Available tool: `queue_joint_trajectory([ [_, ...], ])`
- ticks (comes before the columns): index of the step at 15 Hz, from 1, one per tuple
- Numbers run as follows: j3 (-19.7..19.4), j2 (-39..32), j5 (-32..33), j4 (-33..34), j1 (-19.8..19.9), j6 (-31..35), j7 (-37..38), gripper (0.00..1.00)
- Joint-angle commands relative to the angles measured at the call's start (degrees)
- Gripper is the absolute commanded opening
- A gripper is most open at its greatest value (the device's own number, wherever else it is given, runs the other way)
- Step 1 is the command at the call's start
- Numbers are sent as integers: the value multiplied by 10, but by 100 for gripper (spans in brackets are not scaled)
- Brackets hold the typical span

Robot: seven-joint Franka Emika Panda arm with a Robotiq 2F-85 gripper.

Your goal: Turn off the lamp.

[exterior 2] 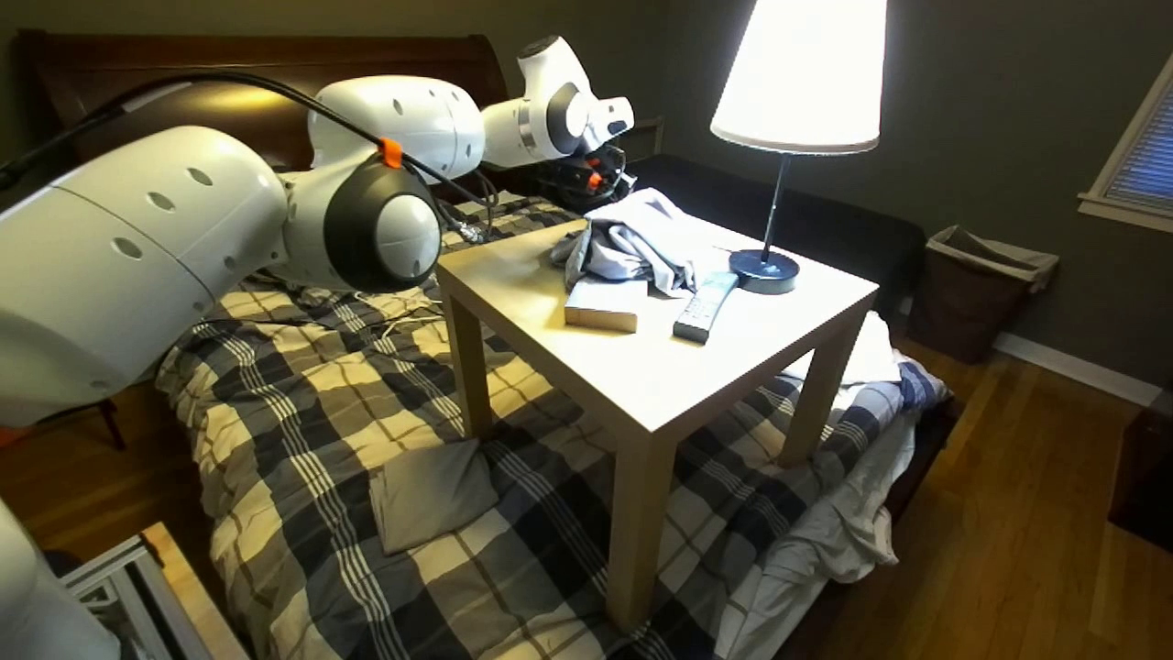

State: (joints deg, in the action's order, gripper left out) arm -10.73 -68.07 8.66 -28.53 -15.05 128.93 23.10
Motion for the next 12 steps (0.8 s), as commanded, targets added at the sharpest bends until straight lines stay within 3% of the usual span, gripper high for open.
queue_joint_trajectory([
  [1,0,0,0,0,0,0,0,1],
  [12,-37,-49,11,14,0,120,19,0],
])
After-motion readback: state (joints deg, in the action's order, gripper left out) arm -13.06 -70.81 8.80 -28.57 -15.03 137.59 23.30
